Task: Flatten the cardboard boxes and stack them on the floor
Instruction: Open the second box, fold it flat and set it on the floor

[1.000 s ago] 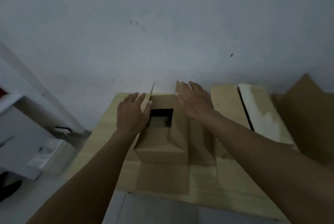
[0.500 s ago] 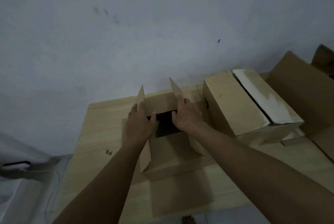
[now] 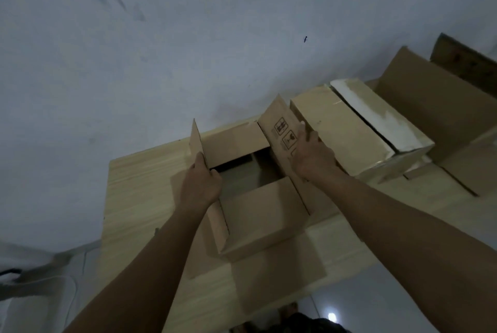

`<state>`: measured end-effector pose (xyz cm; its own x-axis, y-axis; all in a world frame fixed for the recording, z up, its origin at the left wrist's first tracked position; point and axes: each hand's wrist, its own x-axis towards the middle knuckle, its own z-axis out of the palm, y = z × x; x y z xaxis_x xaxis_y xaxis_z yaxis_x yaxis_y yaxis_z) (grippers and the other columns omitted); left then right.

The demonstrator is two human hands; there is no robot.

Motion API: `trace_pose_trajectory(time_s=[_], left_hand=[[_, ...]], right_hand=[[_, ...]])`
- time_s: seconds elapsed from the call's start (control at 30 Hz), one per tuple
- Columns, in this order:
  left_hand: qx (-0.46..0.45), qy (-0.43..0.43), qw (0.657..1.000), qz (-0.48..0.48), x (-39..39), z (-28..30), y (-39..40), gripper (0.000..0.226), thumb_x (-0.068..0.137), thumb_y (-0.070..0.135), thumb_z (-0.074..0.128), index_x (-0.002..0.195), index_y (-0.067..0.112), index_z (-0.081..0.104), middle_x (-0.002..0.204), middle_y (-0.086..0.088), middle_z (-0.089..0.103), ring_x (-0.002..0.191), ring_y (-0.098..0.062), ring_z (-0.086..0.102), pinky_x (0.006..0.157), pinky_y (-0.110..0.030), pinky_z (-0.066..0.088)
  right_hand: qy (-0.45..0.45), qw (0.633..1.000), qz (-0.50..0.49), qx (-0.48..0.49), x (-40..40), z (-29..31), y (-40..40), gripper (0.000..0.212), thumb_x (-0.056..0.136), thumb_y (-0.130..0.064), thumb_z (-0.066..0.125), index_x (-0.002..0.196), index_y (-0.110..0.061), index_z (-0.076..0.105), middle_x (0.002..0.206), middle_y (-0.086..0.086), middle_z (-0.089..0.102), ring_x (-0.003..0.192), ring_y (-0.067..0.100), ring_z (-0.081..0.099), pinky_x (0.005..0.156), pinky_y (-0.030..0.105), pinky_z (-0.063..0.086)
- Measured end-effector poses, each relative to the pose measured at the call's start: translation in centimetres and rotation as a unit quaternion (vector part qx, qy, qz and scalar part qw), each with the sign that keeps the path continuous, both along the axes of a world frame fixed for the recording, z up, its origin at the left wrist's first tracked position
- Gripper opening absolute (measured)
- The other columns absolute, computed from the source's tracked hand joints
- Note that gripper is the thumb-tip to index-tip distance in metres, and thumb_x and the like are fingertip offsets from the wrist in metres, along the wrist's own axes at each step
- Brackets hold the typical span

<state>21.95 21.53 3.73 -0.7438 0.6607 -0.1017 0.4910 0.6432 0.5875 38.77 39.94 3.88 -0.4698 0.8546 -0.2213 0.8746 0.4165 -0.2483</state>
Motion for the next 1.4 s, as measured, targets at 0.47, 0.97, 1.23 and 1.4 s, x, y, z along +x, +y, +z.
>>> trace_pose_trajectory(time_s=[0.47, 0.97, 1.23, 1.4], left_hand=[[0.048, -0.019, 0.995, 0.081, -5.5, 1.7, -6.4, 0.039, 0.098, 0.009, 0.047, 0.136, 0.014, 0.051, 0.114, -0.008, 0.060, 0.104, -0.033, 0.058, 0.084, -0.042, 0.050], [-0.199, 0.021, 0.969, 0.144, -7.7, -6.5, -9.0, 0.114, 0.078, 0.077, 0.053, 0.155, 0.008, 0.005, 0.163, -0.016, -0.004, 0.150, -0.034, 0.001, 0.116, -0.057, 0.013], [0.025, -0.228, 0.952, 0.202, -6.5, -9.3, -7.2, 0.029, 0.093, 0.023, 0.055, 0.068, 0.010, 0.059, 0.066, -0.008, 0.055, 0.067, -0.019, 0.046, 0.059, -0.029, 0.030], [-0.099, -0.100, 0.984, 0.111, -7.2, -8.2, -6.9, 0.032, 0.095, 0.031, 0.053, 0.093, 0.001, 0.066, 0.091, -0.014, 0.067, 0.088, -0.032, 0.063, 0.069, -0.034, 0.043]], right_hand=[[-0.017, 0.983, -0.073, -0.165, -5.9, -6.6, -2.7, 0.109, 0.087, -0.074, 0.046, 0.159, -0.005, 0.002, 0.165, 0.021, -0.002, 0.152, 0.037, 0.000, 0.123, 0.048, 0.009], [0.086, 0.972, -0.025, -0.218, -6.6, -9.5, -3.3, 0.071, 0.101, -0.036, 0.047, 0.158, -0.010, 0.014, 0.160, 0.018, 0.021, 0.147, 0.035, 0.022, 0.120, 0.045, 0.024], [0.183, 0.958, -0.059, -0.211, -6.2, -11.8, -3.9, 0.073, 0.099, -0.033, 0.051, 0.160, -0.016, 0.014, 0.165, 0.011, 0.018, 0.152, 0.028, 0.016, 0.124, 0.042, 0.016], [0.160, 0.981, -0.016, -0.106, -5.9, -10.8, -3.7, 0.065, 0.096, -0.034, 0.056, 0.150, -0.007, 0.034, 0.151, 0.017, 0.038, 0.140, 0.037, 0.033, 0.117, 0.047, 0.028]])
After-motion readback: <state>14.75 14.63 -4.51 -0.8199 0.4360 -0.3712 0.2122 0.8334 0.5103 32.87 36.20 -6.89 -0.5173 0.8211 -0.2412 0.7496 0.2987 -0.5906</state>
